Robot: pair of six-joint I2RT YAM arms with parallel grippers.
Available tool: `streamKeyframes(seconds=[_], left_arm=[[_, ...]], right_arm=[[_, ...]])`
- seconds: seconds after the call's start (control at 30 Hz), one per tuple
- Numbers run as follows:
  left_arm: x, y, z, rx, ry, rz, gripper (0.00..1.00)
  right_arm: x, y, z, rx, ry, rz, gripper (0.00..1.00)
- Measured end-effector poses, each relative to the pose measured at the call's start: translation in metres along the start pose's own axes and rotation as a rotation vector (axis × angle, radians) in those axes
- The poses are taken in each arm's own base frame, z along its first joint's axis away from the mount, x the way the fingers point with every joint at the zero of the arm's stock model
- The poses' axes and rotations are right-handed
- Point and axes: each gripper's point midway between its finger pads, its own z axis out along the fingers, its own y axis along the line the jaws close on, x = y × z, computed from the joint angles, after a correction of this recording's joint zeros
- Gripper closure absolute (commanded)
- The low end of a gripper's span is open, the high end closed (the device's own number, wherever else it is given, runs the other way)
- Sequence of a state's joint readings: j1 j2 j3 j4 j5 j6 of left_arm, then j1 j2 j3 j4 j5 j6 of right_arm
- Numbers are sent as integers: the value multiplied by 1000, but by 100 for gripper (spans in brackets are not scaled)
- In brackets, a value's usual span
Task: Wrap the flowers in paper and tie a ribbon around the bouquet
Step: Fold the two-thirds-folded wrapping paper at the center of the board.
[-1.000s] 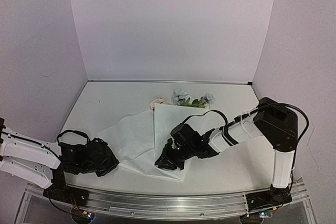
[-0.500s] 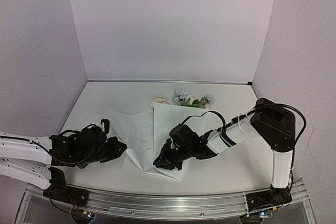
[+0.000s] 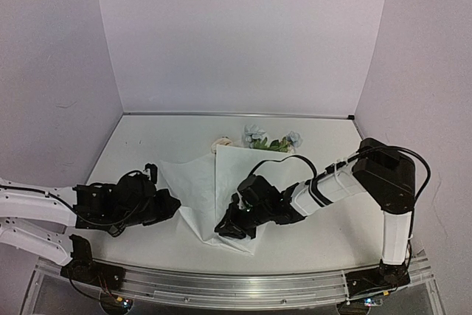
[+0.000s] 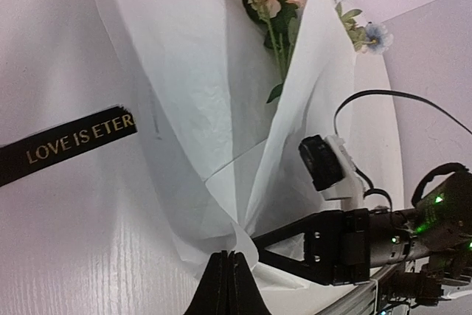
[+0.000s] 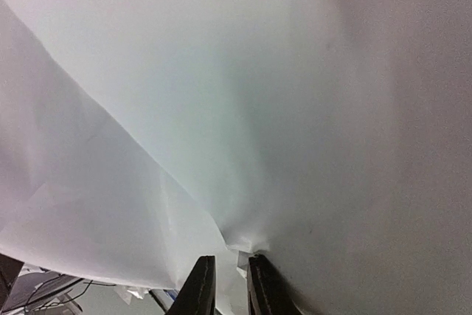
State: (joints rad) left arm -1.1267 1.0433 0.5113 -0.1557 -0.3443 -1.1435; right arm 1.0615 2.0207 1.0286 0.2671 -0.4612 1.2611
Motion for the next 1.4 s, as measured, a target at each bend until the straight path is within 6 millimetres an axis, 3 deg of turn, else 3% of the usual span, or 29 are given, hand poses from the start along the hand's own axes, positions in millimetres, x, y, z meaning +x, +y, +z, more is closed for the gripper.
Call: streamKeyframes(seconds=[0.17,0.3,0.53,0.8,0.93,1.1,1.27,1.4], left_arm=[[11,22,5,-81,32,-49,100],[20,41,4,-138,53,-74,100],[21,43,4,-148,58,-91,100],[24,40,6,-136,75,-91,100],[27,44,7,-138,80,-90,100],[32,51,8,-153,90,-84,100],[31,50,8,-147,88,-85,100],[32,51,9,-148,89,-82,100]], right_arm=[[10,-5,-7,53,38,-91,83],[32,-13,-17,158,109,-209,86],[68,-25,-33,322,228,-384,87],[80,-43,-43,425,277,-438,87],[82,-29,-49,394,271,-457,86],[81,6,-66,311,235,-497,89],[74,23,-62,267,208,-500,94],[64,30,-45,246,190,-474,97]])
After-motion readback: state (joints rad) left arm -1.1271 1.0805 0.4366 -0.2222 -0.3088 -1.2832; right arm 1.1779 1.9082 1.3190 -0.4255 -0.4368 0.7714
